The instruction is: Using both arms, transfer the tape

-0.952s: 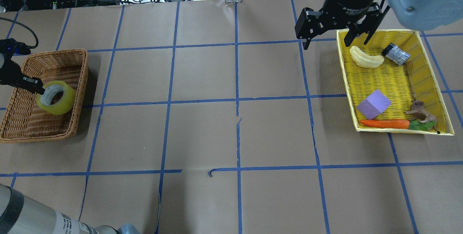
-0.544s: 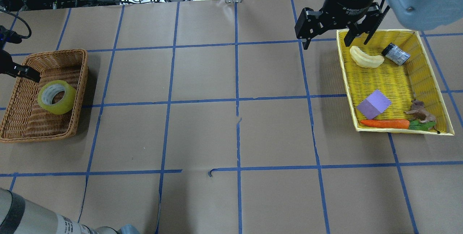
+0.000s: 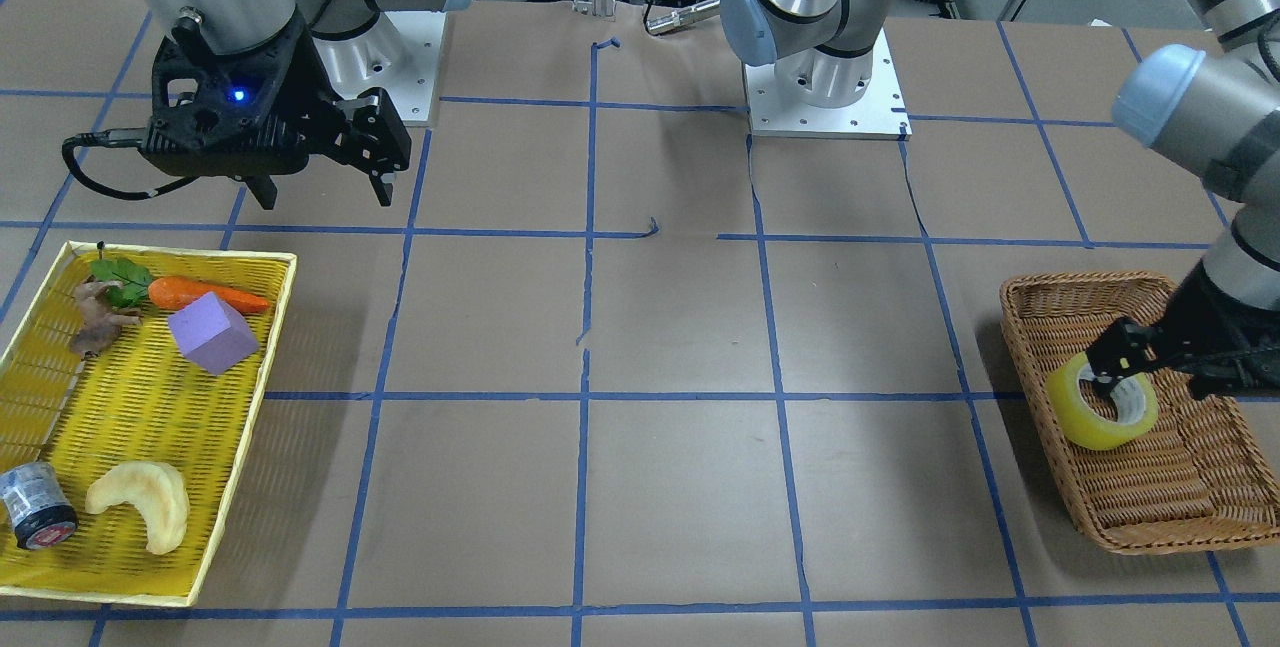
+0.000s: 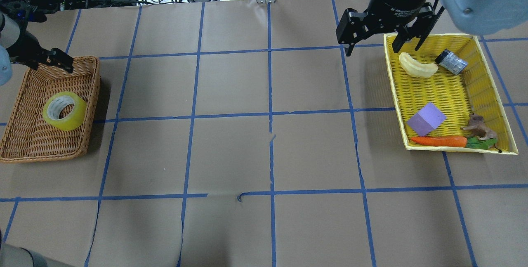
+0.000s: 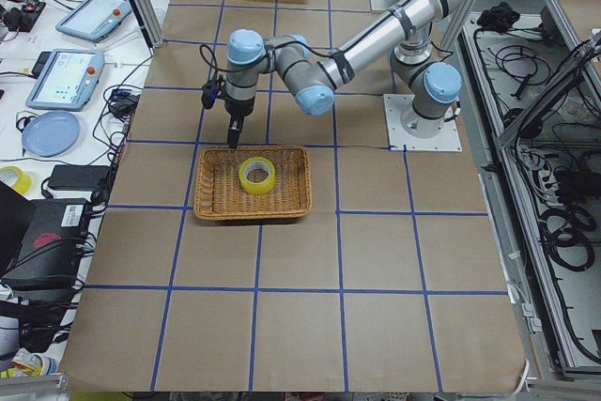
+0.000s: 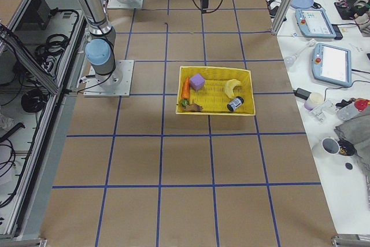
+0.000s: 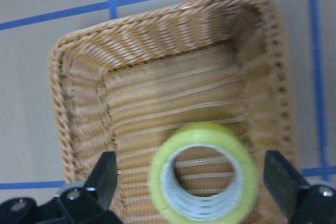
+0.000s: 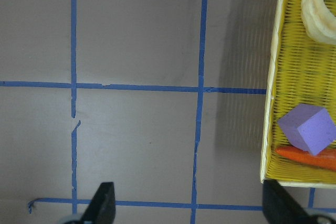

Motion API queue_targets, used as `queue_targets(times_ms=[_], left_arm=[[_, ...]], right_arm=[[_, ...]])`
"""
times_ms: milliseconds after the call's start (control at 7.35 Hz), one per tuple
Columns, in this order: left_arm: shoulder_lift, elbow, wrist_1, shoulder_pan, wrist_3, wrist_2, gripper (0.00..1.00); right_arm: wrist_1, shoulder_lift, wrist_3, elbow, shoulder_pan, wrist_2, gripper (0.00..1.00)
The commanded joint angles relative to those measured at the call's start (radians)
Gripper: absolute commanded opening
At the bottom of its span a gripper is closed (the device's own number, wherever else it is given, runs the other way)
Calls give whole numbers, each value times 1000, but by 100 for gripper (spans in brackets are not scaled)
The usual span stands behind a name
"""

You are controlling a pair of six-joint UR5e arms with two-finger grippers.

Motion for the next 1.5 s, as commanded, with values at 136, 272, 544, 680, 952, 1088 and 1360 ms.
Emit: queue_targets(times_ms=[136,272,544,680,952,1088,1360], left_arm=[[129,4,-266,-248,-323,-8,100],[153,26,-340,-317,-375,-10,100],[166,152,-551,-414,-446,-11,100],[163,202,-602,-443,-461,-16,100],[160,218,-607,-502,-480,-22,100],[161,213,-607,-507,-480,-22,100],[161,208,-609,-510,-480,-22,100]], right_arm=[[2,-1,-1,0,-2,0,100],[2,0,-1,0,-4,-3,100],[2,2,-1,0,-5,-6,100],[-1,3,-1,0,-8,-4,100],[-6,6,-1,0,-13,-7,100],[-4,8,-1,0,-14,-10,100],[-3,7,1,-3,-21,-12,100]])
